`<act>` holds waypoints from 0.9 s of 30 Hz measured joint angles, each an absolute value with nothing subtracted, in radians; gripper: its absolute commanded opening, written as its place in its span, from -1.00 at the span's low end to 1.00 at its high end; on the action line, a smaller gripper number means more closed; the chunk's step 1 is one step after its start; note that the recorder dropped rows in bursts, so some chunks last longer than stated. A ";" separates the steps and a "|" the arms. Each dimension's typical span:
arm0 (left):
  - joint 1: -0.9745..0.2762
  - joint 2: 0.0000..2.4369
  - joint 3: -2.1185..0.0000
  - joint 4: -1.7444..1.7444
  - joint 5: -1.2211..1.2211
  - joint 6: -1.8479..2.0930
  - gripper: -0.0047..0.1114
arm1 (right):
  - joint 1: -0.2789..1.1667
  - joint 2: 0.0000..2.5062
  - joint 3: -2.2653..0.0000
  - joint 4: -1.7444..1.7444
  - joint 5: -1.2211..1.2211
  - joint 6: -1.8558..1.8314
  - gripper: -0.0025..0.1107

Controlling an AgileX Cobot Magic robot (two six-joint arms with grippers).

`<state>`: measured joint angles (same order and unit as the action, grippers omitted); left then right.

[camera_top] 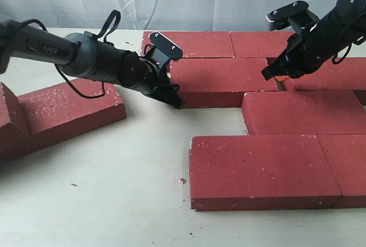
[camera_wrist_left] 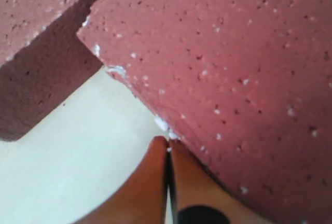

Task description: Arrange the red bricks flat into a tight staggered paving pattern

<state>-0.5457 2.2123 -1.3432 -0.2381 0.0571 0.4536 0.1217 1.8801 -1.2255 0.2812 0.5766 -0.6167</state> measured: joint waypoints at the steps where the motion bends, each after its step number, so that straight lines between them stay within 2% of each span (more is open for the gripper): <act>1: -0.551 2.220 -1.358 -0.239 0.057 0.454 -0.92 | 0.122 1.880 -1.226 0.282 0.577 -0.617 -0.97; 19: -0.597 2.275 -1.434 -0.239 0.063 0.452 -0.92 | 0.122 1.880 -1.226 0.289 0.573 -0.615 -0.97; 27: -0.535 2.255 -1.445 -0.237 0.179 0.452 -0.92 | 0.122 1.880 -1.226 0.296 0.561 -0.615 -0.97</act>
<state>-0.5352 2.2547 -1.4453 -0.2370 0.1792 0.4520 0.1217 1.8801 -1.2255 0.2959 0.5615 -0.6147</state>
